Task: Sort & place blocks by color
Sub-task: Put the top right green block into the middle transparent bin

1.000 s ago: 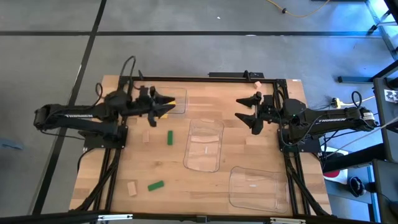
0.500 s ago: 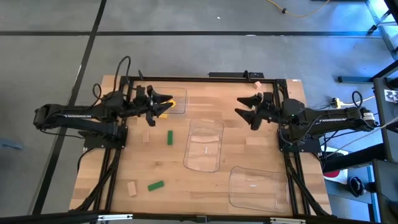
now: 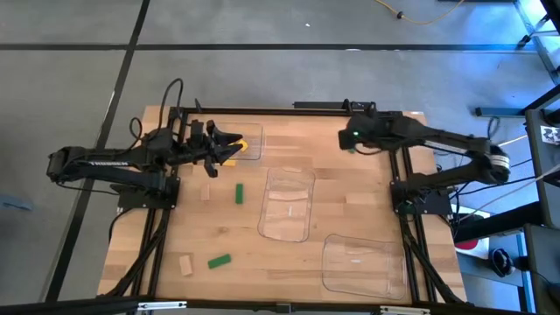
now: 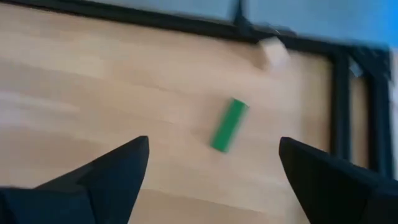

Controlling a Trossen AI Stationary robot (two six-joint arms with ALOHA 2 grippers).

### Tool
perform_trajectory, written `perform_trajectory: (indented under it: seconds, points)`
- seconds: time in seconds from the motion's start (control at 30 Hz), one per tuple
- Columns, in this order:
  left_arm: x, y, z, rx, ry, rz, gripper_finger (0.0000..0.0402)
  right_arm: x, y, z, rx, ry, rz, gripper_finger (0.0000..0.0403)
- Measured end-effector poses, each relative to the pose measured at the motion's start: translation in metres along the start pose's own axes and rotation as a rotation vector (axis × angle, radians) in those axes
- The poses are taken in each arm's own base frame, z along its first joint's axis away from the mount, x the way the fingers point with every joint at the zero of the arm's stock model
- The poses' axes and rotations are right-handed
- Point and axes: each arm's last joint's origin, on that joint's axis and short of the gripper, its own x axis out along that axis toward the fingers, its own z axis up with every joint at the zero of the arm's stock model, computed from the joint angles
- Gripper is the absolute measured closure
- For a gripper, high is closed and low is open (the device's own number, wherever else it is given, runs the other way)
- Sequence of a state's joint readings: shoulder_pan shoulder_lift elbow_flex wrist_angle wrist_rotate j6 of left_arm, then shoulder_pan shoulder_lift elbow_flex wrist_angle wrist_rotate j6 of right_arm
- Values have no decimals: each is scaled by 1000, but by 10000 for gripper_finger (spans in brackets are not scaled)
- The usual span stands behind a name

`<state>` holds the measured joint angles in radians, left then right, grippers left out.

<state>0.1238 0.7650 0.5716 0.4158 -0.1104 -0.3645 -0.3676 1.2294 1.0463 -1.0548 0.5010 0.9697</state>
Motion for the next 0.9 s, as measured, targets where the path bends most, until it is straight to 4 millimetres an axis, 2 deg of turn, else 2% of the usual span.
perform_trajectory:
  seconds: [0.13, 0.27, 0.37, 0.5, 0.8, 0.9]
  points:
    - [0, 0, 0, 0, 0, 0, 233, 50, -5, -24, 94, 72, -108, 40]
    - [0, 0, 0, 0, -3, -1, 233, 84, -12, -48, 231, 103, -56, 40]
    - [0, 0, 1, -1, -6, -2, 233, 93, -11, -49, 268, 56, -14, 40]
    - [0, -1, 2, -3, -20, -8, 233, 102, -7, -46, 274, -20, -59, 40]
    - [0, -2, 5, -7, -51, -19, 233, 138, 0, -54, 280, -7, -171, 41]
    - [0, -2, 5, -8, -51, -20, 233, 146, 1, -57, 296, -2, -199, 56]
